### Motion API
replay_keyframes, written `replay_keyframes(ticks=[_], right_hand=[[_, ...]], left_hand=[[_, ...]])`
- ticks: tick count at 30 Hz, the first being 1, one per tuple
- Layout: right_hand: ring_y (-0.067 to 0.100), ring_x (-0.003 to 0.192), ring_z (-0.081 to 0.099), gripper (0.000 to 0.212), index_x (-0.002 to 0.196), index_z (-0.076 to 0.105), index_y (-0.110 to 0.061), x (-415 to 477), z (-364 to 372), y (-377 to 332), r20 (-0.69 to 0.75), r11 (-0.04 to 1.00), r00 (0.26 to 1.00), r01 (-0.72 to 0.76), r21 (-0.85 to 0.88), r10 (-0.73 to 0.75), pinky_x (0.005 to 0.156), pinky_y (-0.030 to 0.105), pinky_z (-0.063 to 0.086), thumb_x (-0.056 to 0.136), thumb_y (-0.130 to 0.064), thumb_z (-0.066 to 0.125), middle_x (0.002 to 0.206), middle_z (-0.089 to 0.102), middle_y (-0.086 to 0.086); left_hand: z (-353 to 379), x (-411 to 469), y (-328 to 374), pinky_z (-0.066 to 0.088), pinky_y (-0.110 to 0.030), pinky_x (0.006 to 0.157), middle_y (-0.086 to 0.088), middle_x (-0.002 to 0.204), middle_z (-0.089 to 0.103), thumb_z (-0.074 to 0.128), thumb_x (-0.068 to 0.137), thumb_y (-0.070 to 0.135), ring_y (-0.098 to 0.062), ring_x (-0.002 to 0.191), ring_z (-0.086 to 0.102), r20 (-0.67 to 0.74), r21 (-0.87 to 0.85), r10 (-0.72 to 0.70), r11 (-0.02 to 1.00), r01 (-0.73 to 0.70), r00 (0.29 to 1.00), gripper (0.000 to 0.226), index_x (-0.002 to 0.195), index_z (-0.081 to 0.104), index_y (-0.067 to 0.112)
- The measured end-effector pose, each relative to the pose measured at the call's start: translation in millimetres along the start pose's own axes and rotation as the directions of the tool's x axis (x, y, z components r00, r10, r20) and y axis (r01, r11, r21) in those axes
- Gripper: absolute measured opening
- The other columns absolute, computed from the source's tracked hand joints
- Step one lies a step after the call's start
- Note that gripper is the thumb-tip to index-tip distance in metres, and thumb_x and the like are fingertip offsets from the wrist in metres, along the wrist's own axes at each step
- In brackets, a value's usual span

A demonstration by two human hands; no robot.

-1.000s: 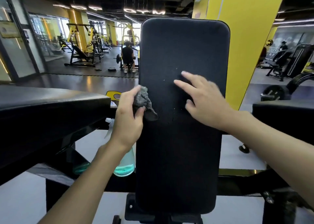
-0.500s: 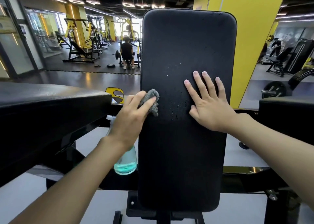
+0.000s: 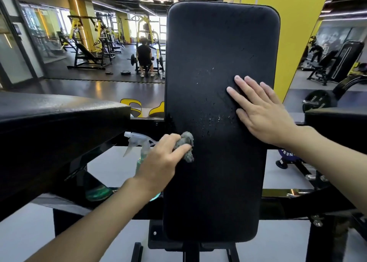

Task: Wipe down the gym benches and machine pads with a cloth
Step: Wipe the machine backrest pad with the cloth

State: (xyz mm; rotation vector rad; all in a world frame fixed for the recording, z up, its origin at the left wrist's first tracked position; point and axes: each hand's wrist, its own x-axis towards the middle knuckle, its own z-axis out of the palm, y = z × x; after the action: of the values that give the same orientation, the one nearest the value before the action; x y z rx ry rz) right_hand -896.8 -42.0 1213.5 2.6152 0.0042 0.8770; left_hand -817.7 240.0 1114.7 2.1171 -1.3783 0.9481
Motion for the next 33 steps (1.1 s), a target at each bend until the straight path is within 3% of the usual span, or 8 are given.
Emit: replay_keyframes(ticks=[3,8,14,18,21,24,29,33], right_hand=[[0.020,0.152,0.002,0.059,0.157,0.017,-0.026,-1,15,-16,-0.001,0.998,0.998,-0.066,0.021,0.066,0.122,0.045,0.003,0.099,-0.031,0.023,0.165,0.007,0.000],[0.013,0.151,0.003,0.055,0.155,0.020,-0.034,2,2,7,0.024,0.997,1.000,0.002,0.077,-0.004,0.120,0.038,0.005,0.100,-0.037,0.025,0.164,0.009,-0.008],[0.013,0.151,-0.005,0.057,0.156,0.014,-0.032,1,16,0,-0.028,0.965,0.973,-0.224,0.134,0.230,0.122,0.038,-0.004,0.100,-0.036,0.024,0.165,0.003,-0.005],[0.012,0.150,-0.012,0.058,0.156,0.009,-0.033,1,15,6,0.020,0.976,0.983,-0.181,0.125,0.180,0.122,0.041,-0.005,0.100,-0.041,0.020,0.165,-0.003,-0.005],[0.013,0.151,-0.011,0.059,0.157,0.009,-0.032,-1,16,5,0.002,0.977,0.983,-0.184,0.109,0.185,0.122,0.042,-0.003,0.100,-0.041,0.019,0.165,-0.003,-0.004],[0.013,0.150,-0.012,0.059,0.157,0.009,-0.032,0,15,5,0.013,0.975,0.984,-0.180,0.127,0.180,0.122,0.043,-0.004,0.100,-0.041,0.019,0.165,-0.003,-0.004],[0.011,0.149,-0.017,0.060,0.156,0.003,-0.035,0,11,8,0.067,0.972,0.984,-0.176,0.156,0.167,0.121,0.041,-0.008,0.099,-0.042,0.018,0.164,-0.010,-0.007],[0.005,0.146,-0.024,0.063,0.155,0.001,-0.039,-1,1,19,0.146,0.969,0.986,-0.117,0.219,0.086,0.119,0.034,-0.016,0.097,-0.033,0.024,0.162,-0.018,-0.013]], left_hand=[[-10,15,-13,0.053,-0.046,0.072,-0.019,0.109,0.052,0.043,0.090,-0.006,-0.035,0.089,0.055,0.008,0.041,0.086,0.995,-0.086,0.996,0.034,0.110,0.070,-0.002],[-1,38,-8,0.052,-0.044,0.082,-0.017,0.115,0.057,0.066,0.077,-0.021,-0.033,0.096,0.057,-0.145,-0.039,-0.125,0.992,0.121,0.981,0.041,0.112,0.070,0.000],[-9,32,-8,0.051,-0.043,0.075,-0.020,0.113,0.060,0.043,0.082,-0.016,-0.033,0.085,0.055,0.055,0.055,0.214,0.975,-0.217,0.975,0.040,0.108,0.070,0.000],[-5,67,-6,0.046,-0.042,0.077,-0.016,0.107,0.059,0.061,0.074,-0.022,-0.032,0.087,0.051,-0.167,-0.027,-0.134,0.991,0.131,0.977,0.042,0.107,0.071,0.003],[15,38,21,0.049,-0.046,0.072,-0.017,0.103,0.061,0.050,0.083,-0.017,-0.033,0.082,0.054,-0.042,-0.030,0.067,0.997,-0.069,0.997,0.032,0.100,0.070,0.000],[7,37,14,0.051,-0.045,0.069,-0.019,0.102,0.062,0.035,0.088,-0.008,-0.034,0.077,0.054,0.086,0.010,0.268,0.963,-0.269,0.960,0.038,0.100,0.070,0.001],[11,70,11,0.048,-0.043,0.074,-0.017,0.104,0.060,0.054,0.070,-0.024,-0.032,0.083,0.050,-0.143,-0.027,-0.088,0.996,0.085,0.986,0.047,0.105,0.071,0.002],[23,36,37,0.050,-0.043,0.066,-0.015,0.097,0.062,0.042,0.089,-0.010,-0.030,0.076,0.053,0.053,-0.008,0.221,0.975,-0.221,0.974,0.034,0.101,0.071,0.001]])
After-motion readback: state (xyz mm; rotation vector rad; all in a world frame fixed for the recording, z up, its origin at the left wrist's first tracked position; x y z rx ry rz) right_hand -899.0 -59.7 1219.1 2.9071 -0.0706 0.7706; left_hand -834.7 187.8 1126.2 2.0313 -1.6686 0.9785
